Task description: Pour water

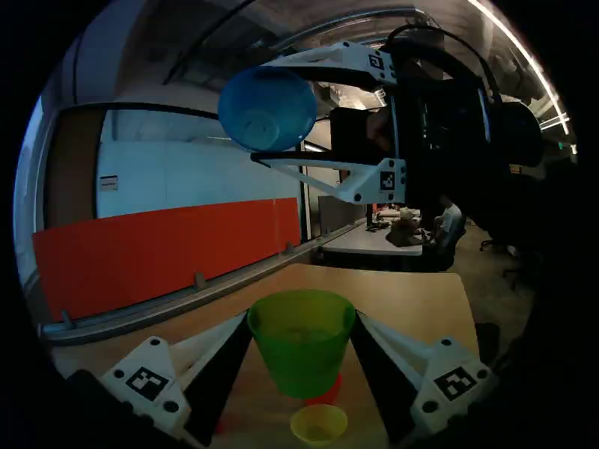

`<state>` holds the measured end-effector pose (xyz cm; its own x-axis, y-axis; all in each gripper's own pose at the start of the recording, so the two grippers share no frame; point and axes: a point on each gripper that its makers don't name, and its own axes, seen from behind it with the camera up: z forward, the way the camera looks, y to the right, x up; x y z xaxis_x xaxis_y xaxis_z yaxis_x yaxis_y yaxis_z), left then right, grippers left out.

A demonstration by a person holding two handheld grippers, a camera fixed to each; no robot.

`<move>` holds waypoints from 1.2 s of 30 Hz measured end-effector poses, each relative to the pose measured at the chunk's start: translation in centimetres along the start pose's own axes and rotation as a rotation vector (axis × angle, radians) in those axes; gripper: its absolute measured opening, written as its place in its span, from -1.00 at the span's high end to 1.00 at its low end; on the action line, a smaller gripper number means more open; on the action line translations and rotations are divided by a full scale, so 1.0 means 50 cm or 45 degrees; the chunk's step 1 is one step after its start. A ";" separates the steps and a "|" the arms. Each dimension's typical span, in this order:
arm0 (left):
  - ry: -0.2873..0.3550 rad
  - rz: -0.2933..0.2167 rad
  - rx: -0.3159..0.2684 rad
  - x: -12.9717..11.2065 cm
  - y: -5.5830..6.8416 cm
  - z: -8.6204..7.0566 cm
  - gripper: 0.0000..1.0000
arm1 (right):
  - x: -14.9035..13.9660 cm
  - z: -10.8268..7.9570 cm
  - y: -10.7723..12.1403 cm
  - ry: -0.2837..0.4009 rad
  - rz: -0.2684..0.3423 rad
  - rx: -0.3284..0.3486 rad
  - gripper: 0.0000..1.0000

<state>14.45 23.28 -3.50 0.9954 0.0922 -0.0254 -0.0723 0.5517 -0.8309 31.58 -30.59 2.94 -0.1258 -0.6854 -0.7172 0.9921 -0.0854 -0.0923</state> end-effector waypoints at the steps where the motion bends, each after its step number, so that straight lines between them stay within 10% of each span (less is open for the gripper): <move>1: 0.001 0.000 0.000 0.000 0.000 0.000 -0.75 | 0.000 -0.001 -0.001 0.000 0.003 0.001 -0.83; 12: 0.007 0.003 0.006 0.006 -0.002 -0.005 -0.75 | -0.008 -0.014 0.009 0.017 0.165 -0.005 -0.83; 36: 0.009 0.017 0.019 0.014 -0.009 -0.010 -0.75 | 0.013 -0.057 0.003 0.118 1.153 0.082 -0.83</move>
<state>15.22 22.68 -3.45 0.9948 0.0941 -0.0403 -0.0865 0.5630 -0.8219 31.65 -29.01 0.49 0.7041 -0.4497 -0.5496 0.7095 0.4146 0.5698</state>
